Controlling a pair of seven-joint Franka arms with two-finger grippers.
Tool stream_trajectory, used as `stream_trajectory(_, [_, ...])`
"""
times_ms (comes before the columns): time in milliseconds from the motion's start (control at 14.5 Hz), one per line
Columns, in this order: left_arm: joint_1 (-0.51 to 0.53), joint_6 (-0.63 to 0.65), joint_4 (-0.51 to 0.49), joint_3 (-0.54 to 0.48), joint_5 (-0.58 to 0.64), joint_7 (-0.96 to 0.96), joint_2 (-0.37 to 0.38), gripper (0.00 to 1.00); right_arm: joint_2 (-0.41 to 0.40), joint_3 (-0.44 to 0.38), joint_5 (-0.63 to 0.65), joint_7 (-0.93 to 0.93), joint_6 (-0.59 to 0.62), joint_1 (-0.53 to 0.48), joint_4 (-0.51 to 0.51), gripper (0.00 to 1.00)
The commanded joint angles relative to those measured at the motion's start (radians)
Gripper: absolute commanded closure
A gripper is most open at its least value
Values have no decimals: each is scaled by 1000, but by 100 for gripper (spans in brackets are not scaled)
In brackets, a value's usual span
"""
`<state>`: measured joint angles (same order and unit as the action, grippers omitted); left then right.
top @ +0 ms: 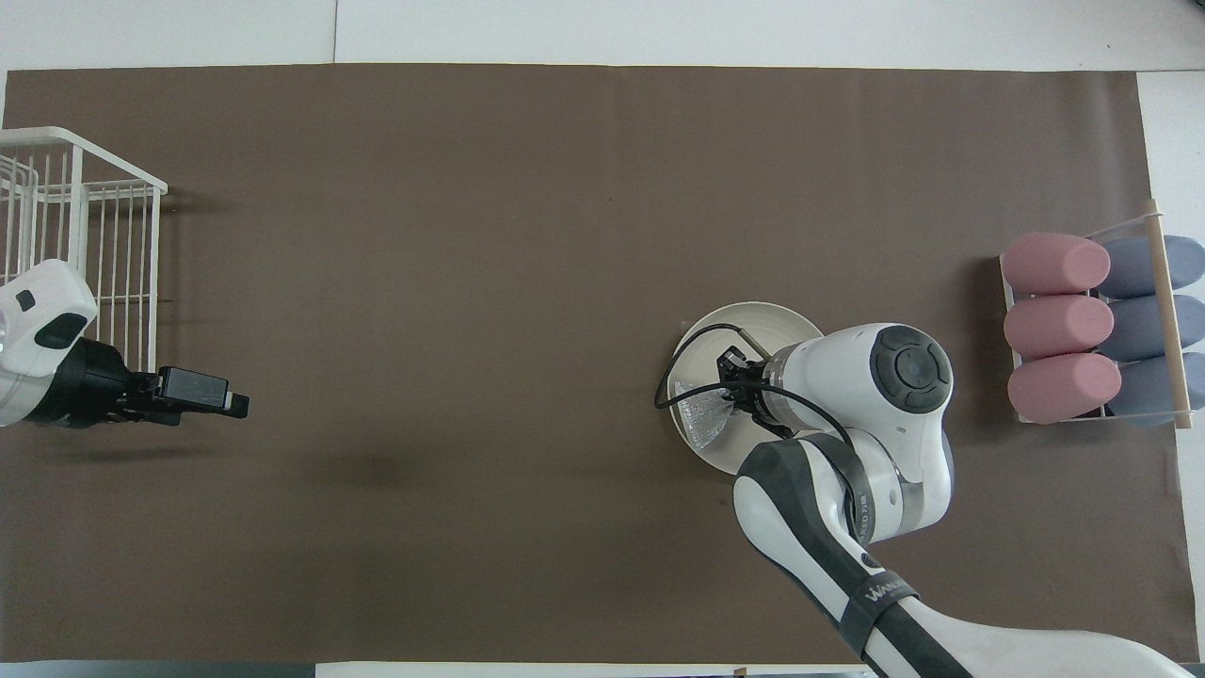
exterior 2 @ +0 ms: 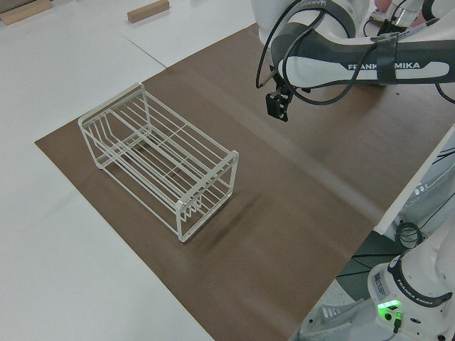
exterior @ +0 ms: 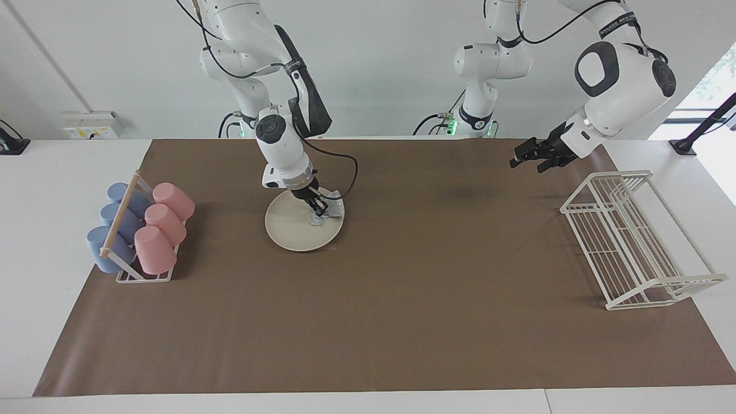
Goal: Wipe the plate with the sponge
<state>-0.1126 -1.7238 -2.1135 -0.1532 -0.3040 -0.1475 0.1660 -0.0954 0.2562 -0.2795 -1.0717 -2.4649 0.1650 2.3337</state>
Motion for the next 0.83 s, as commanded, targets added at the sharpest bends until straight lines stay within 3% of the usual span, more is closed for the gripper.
stream_trajectory(0, [-1, -11, 0, -2, 20, 14, -2, 0, -7, 5, -6, -23, -23, -10, 12, 100])
stream_trajectory(413, [-1, -16, 7, 0, 20, 17, -2, 0, 20, 5, 0, -271, 279, 45, -223, 100])
stream_trajectory(758, [-39, -16, 9, 3, 17, 112, -2, 0, 115, 6, 54, -436, 504, 105, -362, 100])
